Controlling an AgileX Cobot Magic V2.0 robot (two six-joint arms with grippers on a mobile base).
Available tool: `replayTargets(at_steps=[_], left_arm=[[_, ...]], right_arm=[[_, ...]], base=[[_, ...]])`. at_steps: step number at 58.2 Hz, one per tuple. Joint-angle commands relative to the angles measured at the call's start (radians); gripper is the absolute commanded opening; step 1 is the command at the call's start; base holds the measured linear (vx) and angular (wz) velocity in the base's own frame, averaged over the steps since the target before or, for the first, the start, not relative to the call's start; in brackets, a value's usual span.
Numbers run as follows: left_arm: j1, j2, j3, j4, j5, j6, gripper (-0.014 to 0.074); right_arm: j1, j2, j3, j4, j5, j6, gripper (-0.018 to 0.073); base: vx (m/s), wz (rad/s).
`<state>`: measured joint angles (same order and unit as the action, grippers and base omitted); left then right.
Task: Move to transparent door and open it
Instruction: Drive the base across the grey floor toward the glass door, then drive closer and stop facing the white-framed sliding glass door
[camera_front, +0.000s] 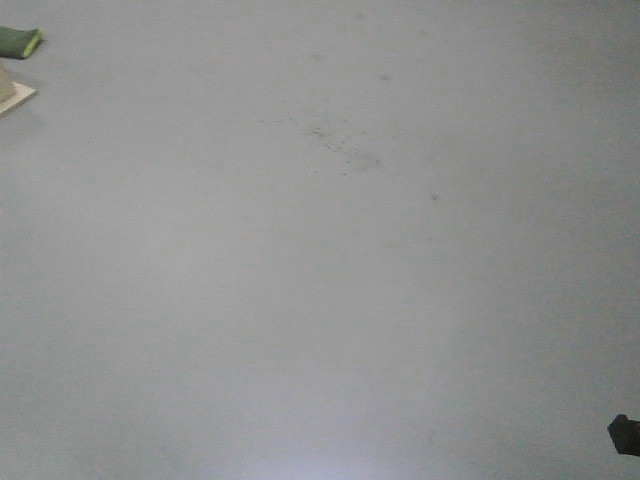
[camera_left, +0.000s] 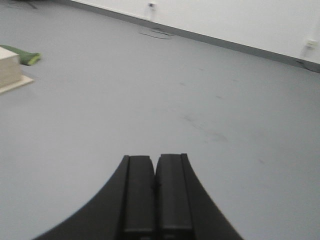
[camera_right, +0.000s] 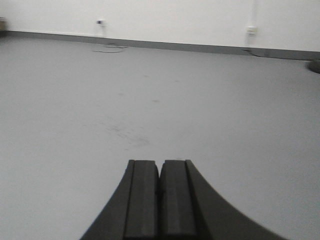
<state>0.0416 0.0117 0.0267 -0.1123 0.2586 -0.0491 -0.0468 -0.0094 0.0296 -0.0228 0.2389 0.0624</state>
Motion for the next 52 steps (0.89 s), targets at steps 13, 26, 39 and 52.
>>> replayTargets(at_steps=[13, 26, 39, 52], left_arm=[[-0.002, 0.013, 0.023, -0.003, -0.078, 0.001, -0.0006], [-0.002, 0.013, 0.023, -0.003, -0.078, 0.001, -0.0006], [-0.002, 0.013, 0.023, -0.003, -0.078, 0.001, -0.0006], [-0.002, 0.013, 0.023, -0.003, -0.078, 0.001, -0.0006]], right_arm=[[0.001, -0.003, 0.013, -0.002, -0.087, -0.002, -0.0008], [0.001, -0.003, 0.013, -0.002, -0.087, -0.002, -0.0008], [0.001, -0.003, 0.013, -0.002, -0.087, -0.002, -0.0008], [0.001, -0.003, 0.013, -0.002, -0.087, -0.002, -0.0008]], base=[[0.68, 0.78], [0.68, 0.78], [0.67, 0.69], [0.66, 0.61]])
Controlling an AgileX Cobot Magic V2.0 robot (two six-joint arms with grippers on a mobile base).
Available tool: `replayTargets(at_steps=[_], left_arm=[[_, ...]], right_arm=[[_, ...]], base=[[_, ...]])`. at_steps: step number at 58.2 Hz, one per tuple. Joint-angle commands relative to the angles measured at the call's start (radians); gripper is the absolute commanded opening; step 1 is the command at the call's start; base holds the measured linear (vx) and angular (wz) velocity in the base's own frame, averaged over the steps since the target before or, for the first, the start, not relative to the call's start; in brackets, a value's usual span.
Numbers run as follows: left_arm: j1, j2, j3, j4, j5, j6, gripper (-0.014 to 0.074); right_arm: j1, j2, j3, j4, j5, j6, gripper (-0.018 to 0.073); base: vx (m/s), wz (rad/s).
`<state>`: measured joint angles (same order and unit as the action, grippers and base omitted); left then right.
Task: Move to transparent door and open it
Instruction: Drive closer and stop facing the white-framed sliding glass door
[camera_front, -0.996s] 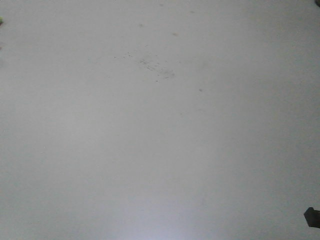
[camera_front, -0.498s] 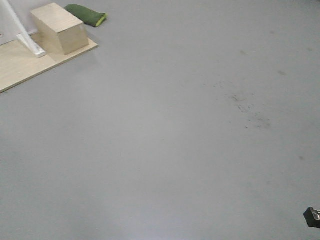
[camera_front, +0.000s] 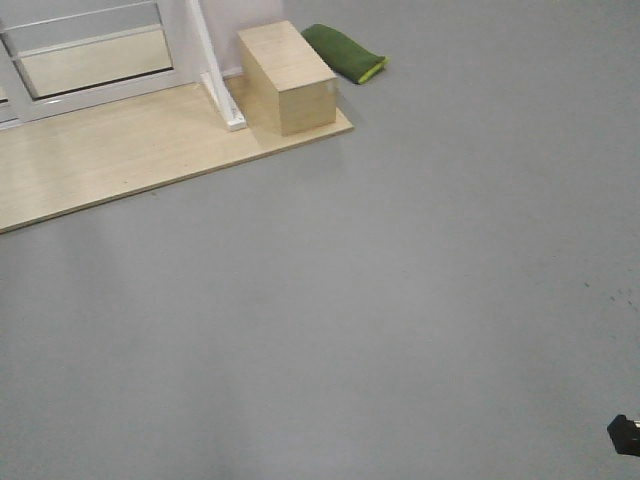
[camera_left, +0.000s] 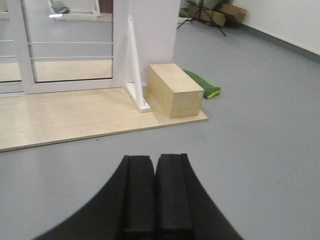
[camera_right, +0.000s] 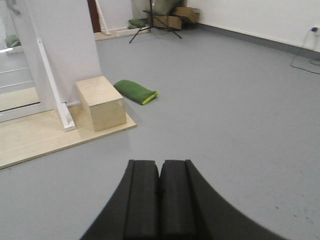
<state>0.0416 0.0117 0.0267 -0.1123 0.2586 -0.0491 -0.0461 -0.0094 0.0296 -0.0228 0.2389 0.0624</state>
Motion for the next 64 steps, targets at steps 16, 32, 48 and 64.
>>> replayTargets(at_steps=[16, 32, 48, 64], left_arm=[[-0.002, 0.013, 0.023, -0.003, -0.078, 0.001, -0.0006], [-0.002, 0.013, 0.023, -0.003, -0.078, 0.001, -0.0006], [-0.002, 0.013, 0.023, -0.003, -0.078, 0.001, -0.0006], [-0.002, 0.013, 0.023, -0.003, -0.078, 0.001, -0.0006]], right_arm=[[0.0, -0.003, 0.013, -0.002, -0.087, -0.002, -0.0008], [0.0, -0.003, 0.013, -0.002, -0.087, -0.002, -0.0008], [0.0, -0.003, 0.013, -0.002, -0.087, -0.002, -0.0008], [0.0, -0.003, 0.013, -0.002, -0.087, -0.002, -0.0008]], base=[[0.64, 0.52], [0.64, 0.44], [0.64, 0.32], [0.63, 0.13]])
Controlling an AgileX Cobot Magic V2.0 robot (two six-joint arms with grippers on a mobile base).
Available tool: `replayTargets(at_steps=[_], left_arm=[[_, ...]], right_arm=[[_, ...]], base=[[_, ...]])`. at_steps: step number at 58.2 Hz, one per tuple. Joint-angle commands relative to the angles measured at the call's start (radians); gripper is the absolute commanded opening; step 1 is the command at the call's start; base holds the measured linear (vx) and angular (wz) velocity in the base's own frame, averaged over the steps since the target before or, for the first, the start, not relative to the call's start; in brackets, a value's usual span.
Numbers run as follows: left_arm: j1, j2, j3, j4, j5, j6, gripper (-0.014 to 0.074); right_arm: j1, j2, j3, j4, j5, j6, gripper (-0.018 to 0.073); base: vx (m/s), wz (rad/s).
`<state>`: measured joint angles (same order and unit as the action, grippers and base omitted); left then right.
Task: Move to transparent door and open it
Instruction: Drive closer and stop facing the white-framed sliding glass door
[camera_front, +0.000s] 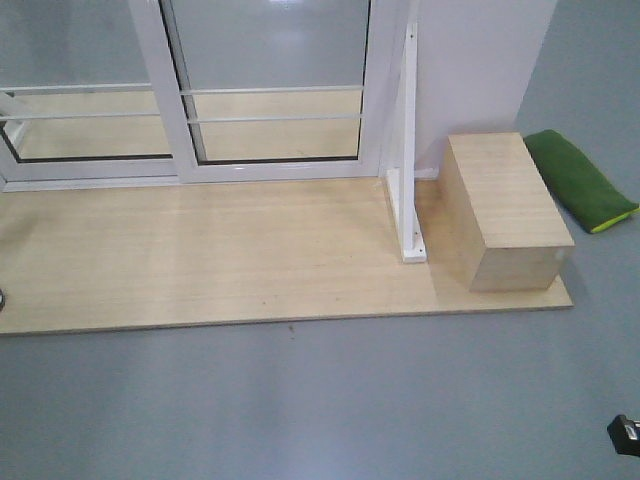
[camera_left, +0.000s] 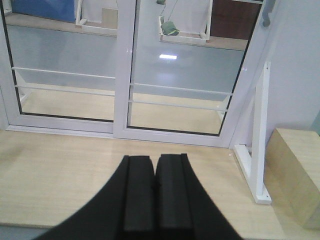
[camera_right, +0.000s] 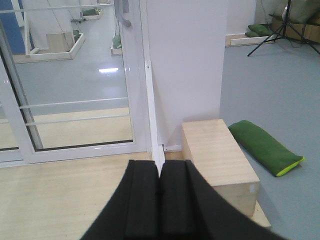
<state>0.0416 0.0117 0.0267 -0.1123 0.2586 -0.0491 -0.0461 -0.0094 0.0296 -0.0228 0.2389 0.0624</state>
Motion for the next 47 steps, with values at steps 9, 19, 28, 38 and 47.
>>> replayTargets(at_steps=[9, 19, 28, 38, 47], left_arm=[[-0.002, 0.013, 0.023, -0.003, -0.078, 0.001, -0.0006], [-0.002, 0.013, 0.023, -0.003, -0.078, 0.001, -0.0006], [-0.002, 0.013, 0.023, -0.003, -0.078, 0.001, -0.0006], [-0.002, 0.013, 0.023, -0.003, -0.078, 0.001, -0.0006], [-0.002, 0.013, 0.023, -0.003, -0.078, 0.001, -0.0006]], right_arm=[[0.0, -0.003, 0.013, -0.002, -0.087, -0.002, -0.0008], [0.0, -0.003, 0.013, -0.002, -0.087, -0.002, -0.0008], [0.0, -0.003, 0.013, -0.002, -0.087, -0.002, -0.0008], [0.0, -0.003, 0.013, -0.002, -0.087, -0.002, -0.0008], [0.0, -0.003, 0.013, -0.002, -0.087, -0.002, -0.0008]], base=[[0.6, 0.03], [0.58, 0.01], [0.55, 0.01], [0.51, 0.03], [0.48, 0.06]])
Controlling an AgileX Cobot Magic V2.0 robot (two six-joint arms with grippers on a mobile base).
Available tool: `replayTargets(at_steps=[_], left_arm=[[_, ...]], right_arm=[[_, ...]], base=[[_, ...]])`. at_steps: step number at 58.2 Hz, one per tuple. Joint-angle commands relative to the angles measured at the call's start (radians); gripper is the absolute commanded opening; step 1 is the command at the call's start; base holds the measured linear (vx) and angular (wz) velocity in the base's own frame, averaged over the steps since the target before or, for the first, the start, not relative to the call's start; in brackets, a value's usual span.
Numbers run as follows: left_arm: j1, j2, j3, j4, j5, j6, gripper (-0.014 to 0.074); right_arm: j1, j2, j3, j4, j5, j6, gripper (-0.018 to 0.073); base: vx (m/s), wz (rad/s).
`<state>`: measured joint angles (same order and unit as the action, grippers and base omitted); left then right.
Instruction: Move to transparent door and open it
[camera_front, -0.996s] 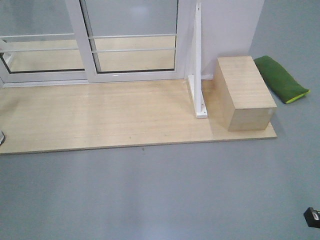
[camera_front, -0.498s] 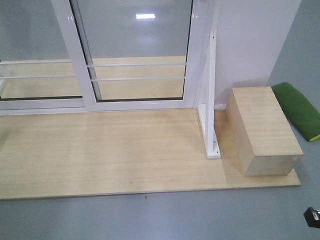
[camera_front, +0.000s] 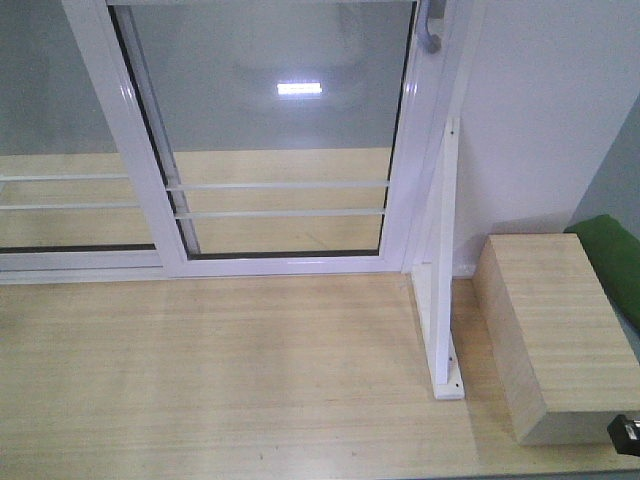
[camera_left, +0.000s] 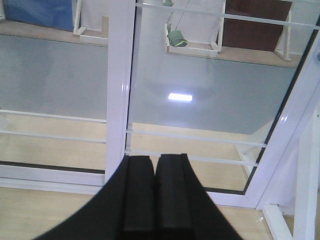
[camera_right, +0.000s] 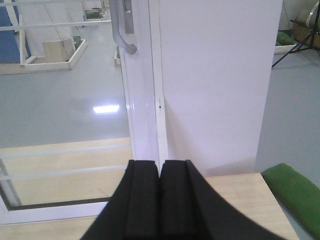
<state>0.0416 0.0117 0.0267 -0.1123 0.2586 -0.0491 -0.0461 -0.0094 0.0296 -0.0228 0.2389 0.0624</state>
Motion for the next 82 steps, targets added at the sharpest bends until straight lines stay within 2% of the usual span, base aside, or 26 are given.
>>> replayTargets(at_steps=[1, 43, 71, 75, 82], left_arm=[[-0.002, 0.013, 0.023, -0.003, -0.078, 0.001, -0.0006], [-0.002, 0.013, 0.023, -0.003, -0.078, 0.001, -0.0006], [-0.004, 0.013, 0.023, -0.003, -0.079, 0.001, -0.0006], [0.0, 0.034, 0.023, -0.007, -0.095, 0.001, -0.0006], [0.0, 0.034, 0.023, -0.007, -0.063, 0.001, -0.0006]], right_arm=[[0.0, -0.003, 0.013, -0.002, -0.087, -0.002, -0.0008], [0.0, -0.003, 0.013, -0.002, -0.087, -0.002, -0.0008], [-0.003, -0.008, 0.014, -0.002, -0.084, -0.002, -0.0008], [0.002, 0.026, 0.012, -0.005, -0.122, -0.002, -0.0008], [0.009, 0.04, 0.013, -0.005, -0.105, -0.002, -0.0008]], base=[[0.46, 0.06], [0.35, 0.01], [0.16, 0.01], [0.0, 0.08], [-0.04, -0.01]])
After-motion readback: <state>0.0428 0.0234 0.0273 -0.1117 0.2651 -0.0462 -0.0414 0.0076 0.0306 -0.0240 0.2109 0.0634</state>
